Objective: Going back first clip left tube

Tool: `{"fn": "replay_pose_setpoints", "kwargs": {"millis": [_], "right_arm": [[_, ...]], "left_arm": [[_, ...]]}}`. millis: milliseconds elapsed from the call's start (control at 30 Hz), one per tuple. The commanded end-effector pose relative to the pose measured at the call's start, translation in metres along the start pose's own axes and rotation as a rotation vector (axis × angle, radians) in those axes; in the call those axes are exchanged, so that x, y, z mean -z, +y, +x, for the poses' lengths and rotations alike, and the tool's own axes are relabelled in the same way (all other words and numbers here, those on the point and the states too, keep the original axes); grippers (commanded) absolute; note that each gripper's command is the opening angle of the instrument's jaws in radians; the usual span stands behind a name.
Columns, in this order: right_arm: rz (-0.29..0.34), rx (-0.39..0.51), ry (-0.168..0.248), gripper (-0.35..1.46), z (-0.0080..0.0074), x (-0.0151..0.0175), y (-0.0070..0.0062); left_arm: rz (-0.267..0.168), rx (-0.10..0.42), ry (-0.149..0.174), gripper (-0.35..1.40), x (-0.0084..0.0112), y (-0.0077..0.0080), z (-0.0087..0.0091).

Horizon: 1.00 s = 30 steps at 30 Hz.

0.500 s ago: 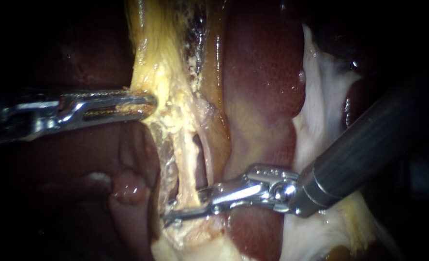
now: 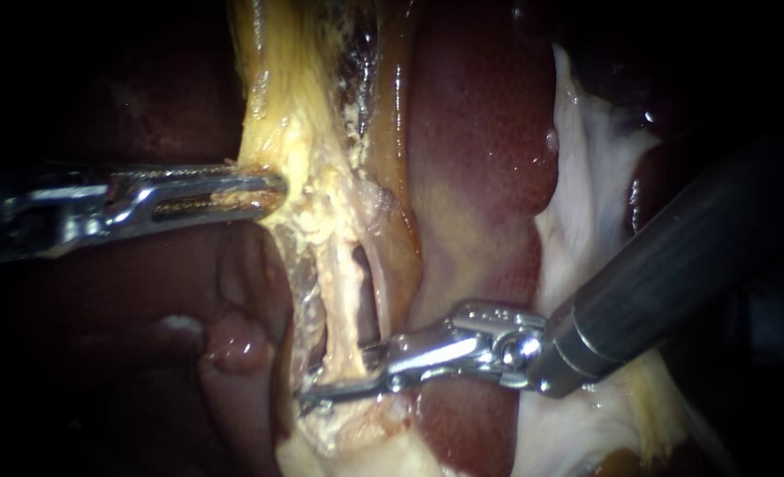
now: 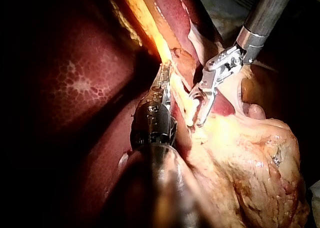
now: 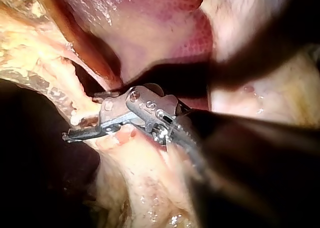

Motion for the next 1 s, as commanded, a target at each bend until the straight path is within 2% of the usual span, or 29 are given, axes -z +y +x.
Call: {"fn": "replay_pose_setpoints", "kwargs": {"millis": [33, 200, 433, 567, 667, 767, 1000], "right_arm": [[0.003, 0.026, 0.003, 0.55, 0.0002, 0.0002, 0.0000], [0.003, 0.172, 0.029, 0.60, 0.0008, 0.0014, 0.0001], [0.011, 0.289, 0.026, 0.60, 0.0011, 0.0044, -0.0002], [0.013, 0.363, 0.028, 0.60, 0.0019, 0.0070, -0.0006], [0.008, 0.428, 0.031, 0.60, 0.0031, 0.0096, -0.0012], [-0.013, 0.480, 0.043, 0.60, 0.0050, 0.0126, -0.0021], [-0.033, 0.556, 0.097, 0.60, 0.0092, 0.0186, -0.0039]], "left_arm": [[0.000, 0.000, 0.000, -0.35, 0.0000, 0.0000, 0.0000], [0.000, 0.000, 0.000, -0.35, 0.0001, 0.0001, 0.0001], [0.001, 0.000, 0.000, -0.35, 0.0002, 0.0001, 0.0001], [0.001, -0.001, 0.000, -0.35, 0.0002, 0.0001, 0.0001], [0.001, -0.001, 0.000, -0.35, 0.0002, 0.0002, 0.0001], [0.001, -0.001, 0.000, -0.35, 0.0002, 0.0003, 0.0001], [0.001, -0.002, 0.000, -0.35, -0.0001, 0.0005, 0.0003]]}}
